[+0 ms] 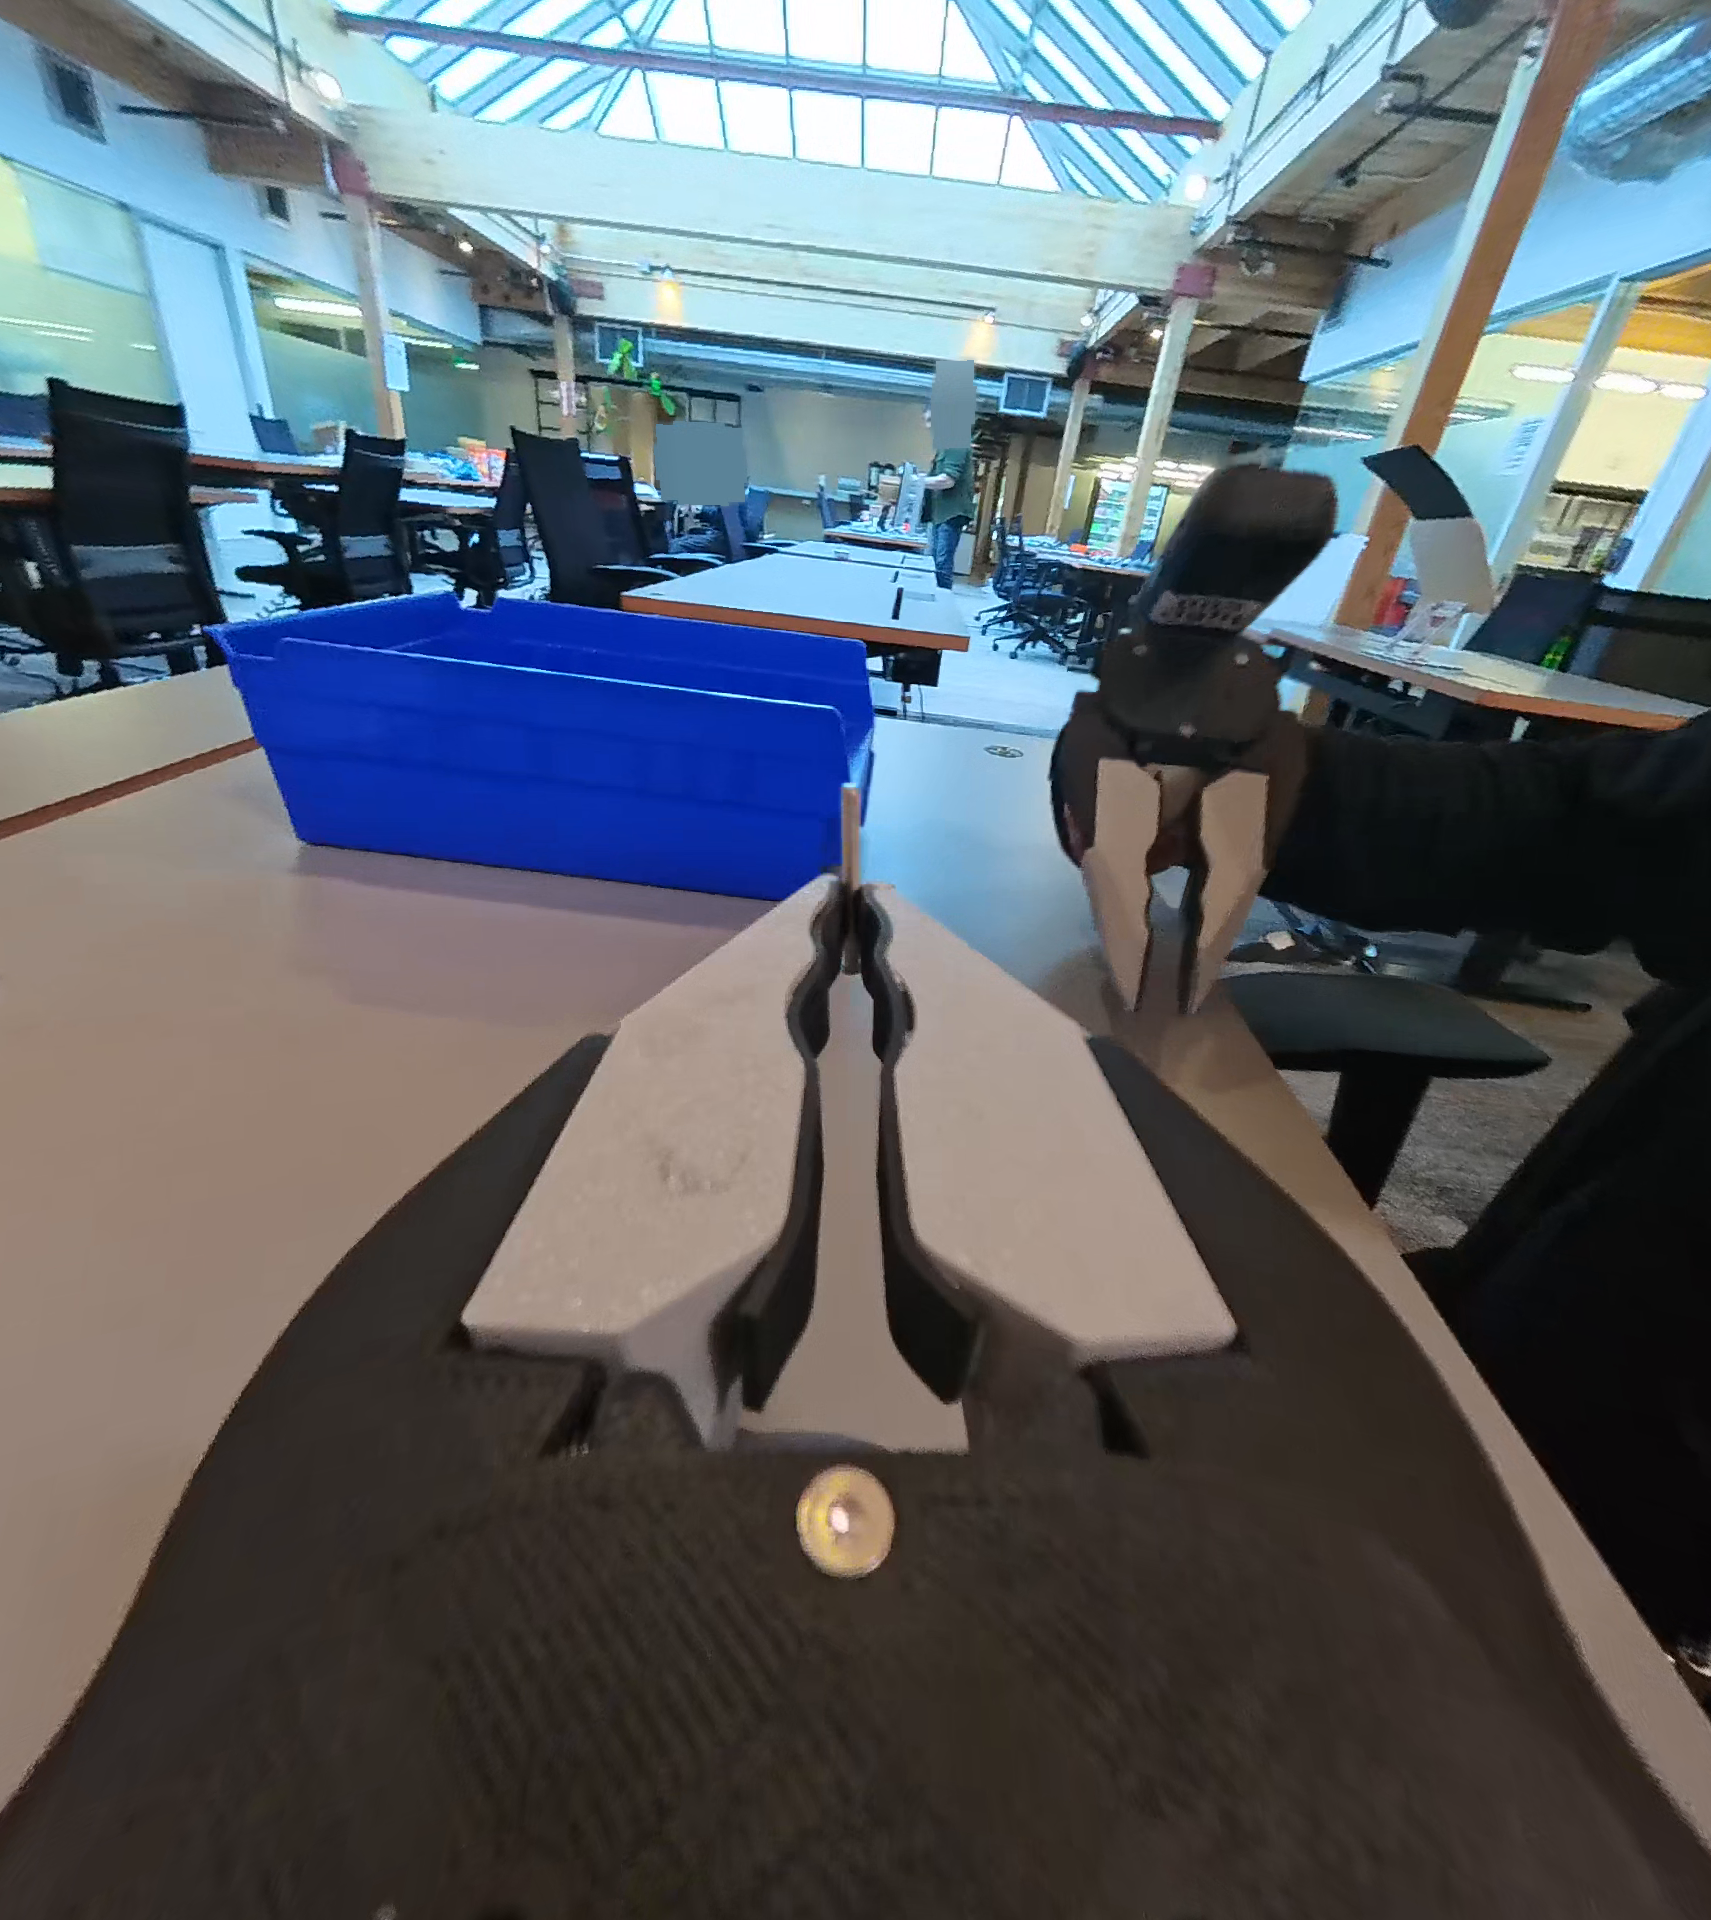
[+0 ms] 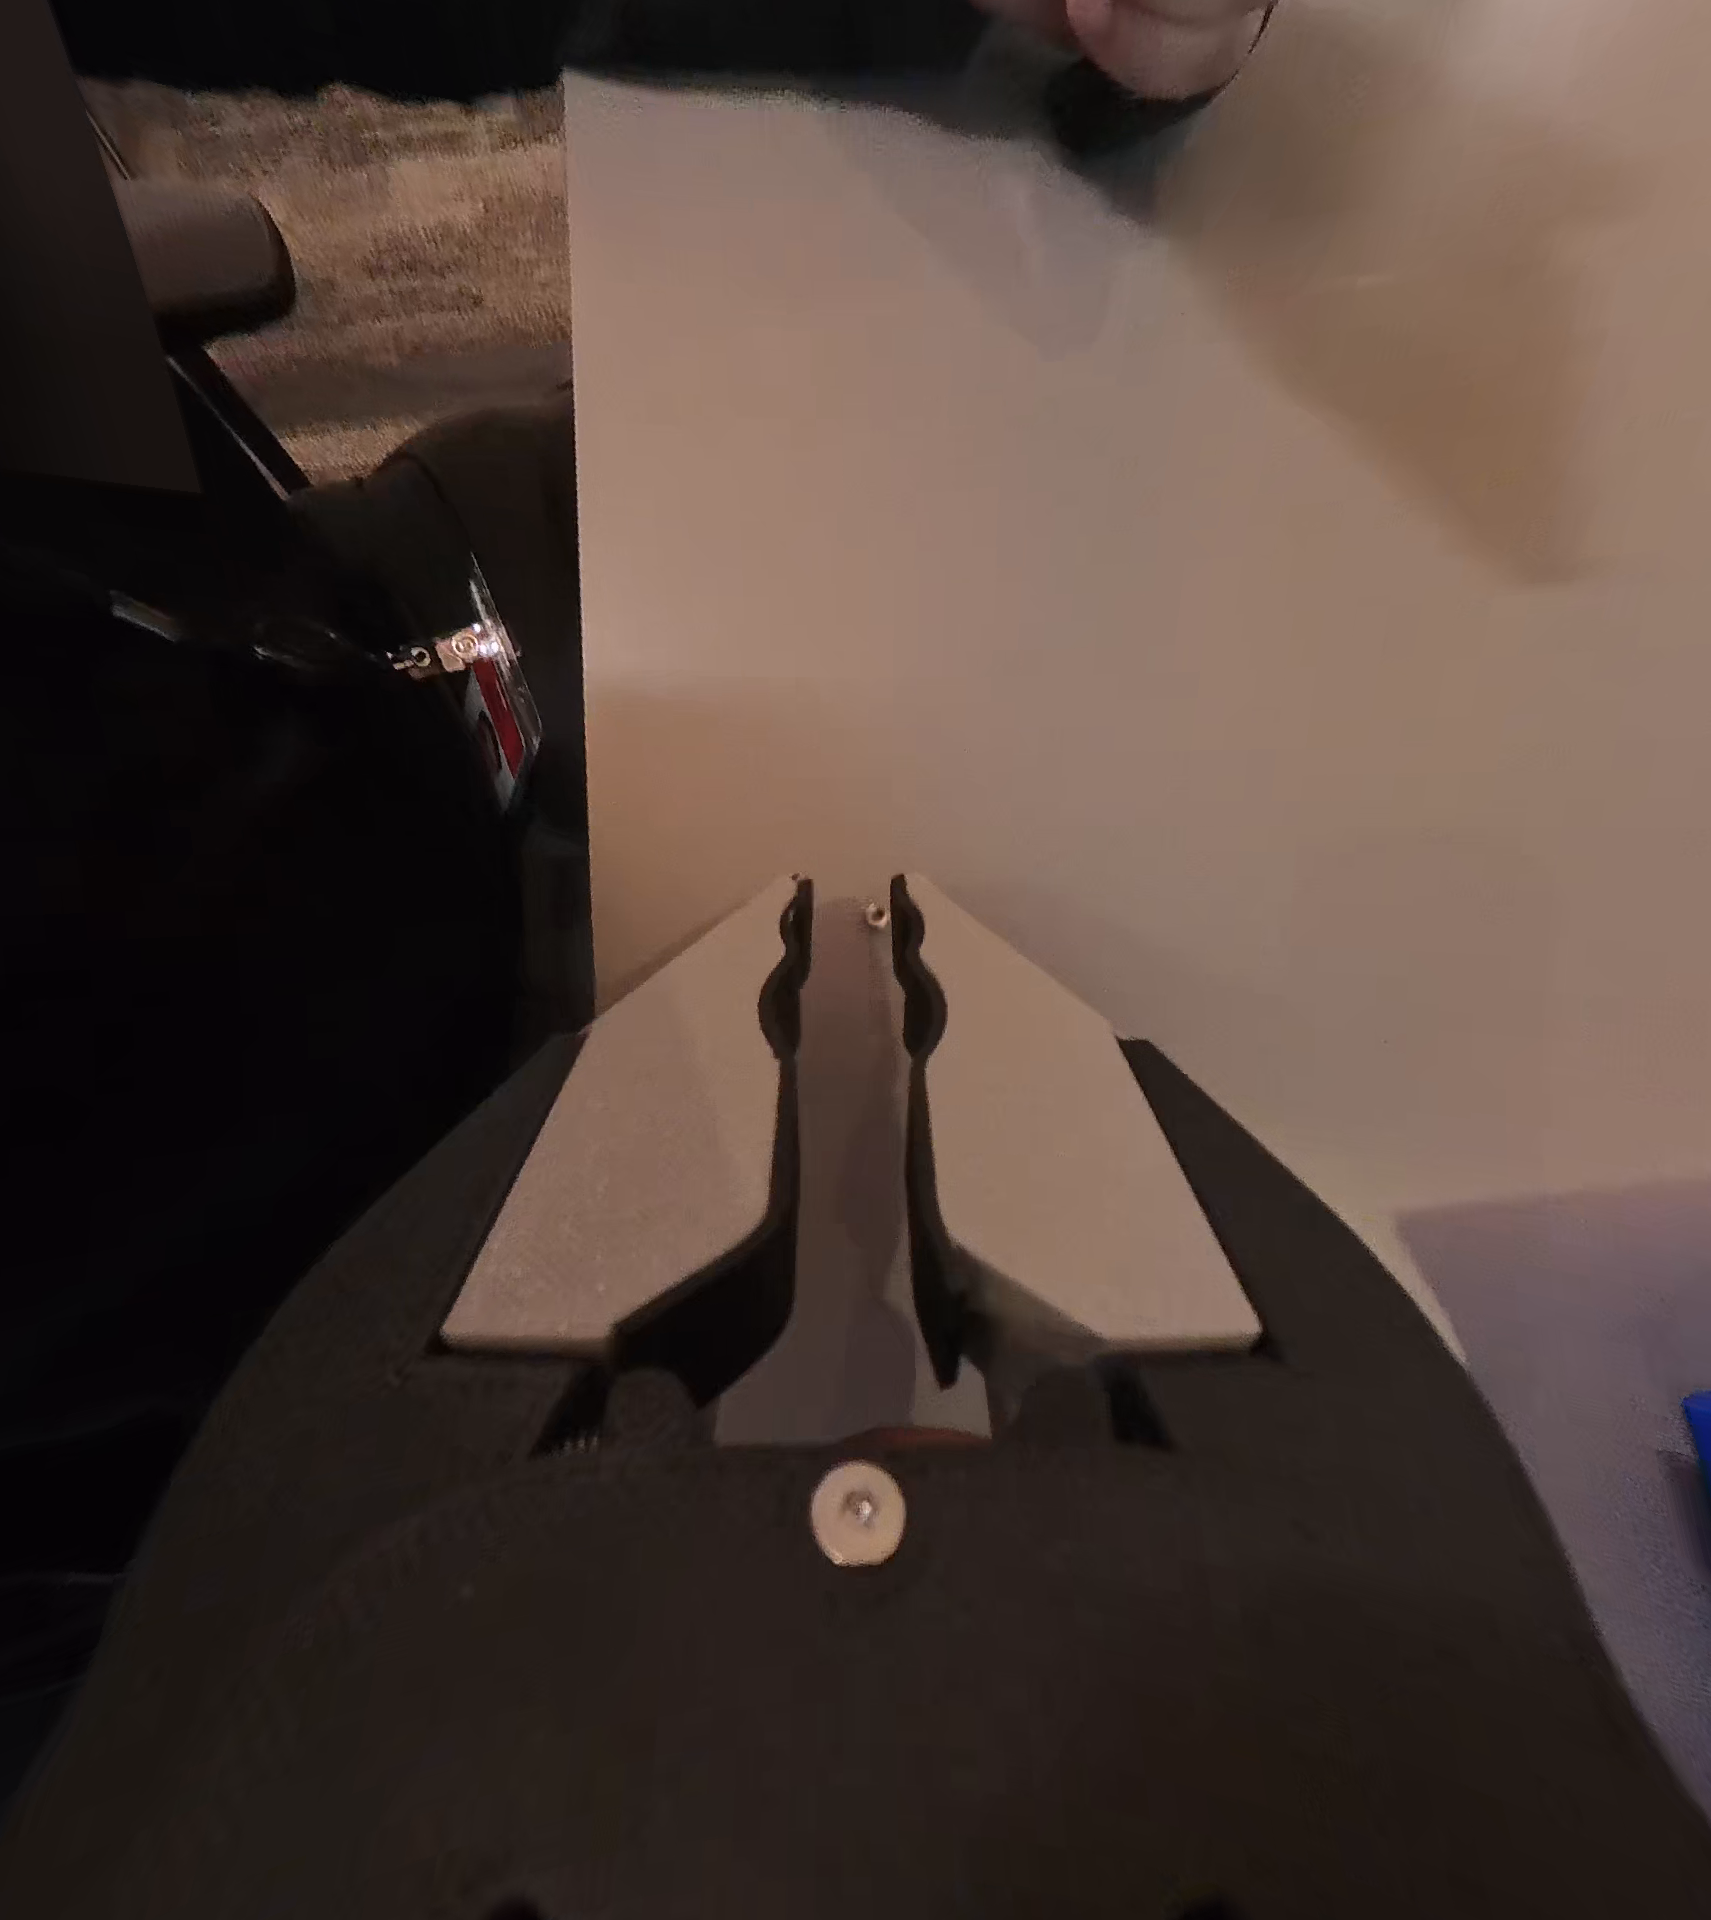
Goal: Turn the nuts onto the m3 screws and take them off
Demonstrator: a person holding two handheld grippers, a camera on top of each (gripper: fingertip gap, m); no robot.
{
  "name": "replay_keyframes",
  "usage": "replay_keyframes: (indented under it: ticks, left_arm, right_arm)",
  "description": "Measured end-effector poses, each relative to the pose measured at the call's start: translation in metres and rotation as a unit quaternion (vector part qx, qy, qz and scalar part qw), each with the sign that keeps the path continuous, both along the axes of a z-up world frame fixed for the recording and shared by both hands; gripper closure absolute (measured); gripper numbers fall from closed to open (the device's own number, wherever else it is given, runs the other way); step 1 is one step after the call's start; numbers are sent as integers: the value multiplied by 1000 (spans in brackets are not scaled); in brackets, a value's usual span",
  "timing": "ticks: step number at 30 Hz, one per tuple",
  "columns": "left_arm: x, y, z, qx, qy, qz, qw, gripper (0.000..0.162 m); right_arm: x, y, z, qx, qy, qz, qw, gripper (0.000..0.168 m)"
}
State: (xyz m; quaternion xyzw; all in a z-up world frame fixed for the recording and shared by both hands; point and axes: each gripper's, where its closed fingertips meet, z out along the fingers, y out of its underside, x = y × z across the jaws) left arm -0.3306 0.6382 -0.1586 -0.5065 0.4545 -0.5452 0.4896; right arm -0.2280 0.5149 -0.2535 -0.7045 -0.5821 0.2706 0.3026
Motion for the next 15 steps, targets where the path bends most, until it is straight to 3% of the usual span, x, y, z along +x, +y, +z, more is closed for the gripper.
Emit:
replay_keyframes:
  ticks: [5, 15]
  left_arm:
    - [0, -1, 0, -3, 1, -5, 1000, 162]
    - [2, -4, -2, 3, 7, -7, 1000, 162]
  right_arm:
    - [1, 2, -20, 11, -41, 4, 999, 156]
    - [-3, 7, -23, 13, -44, 7, 999, 161]
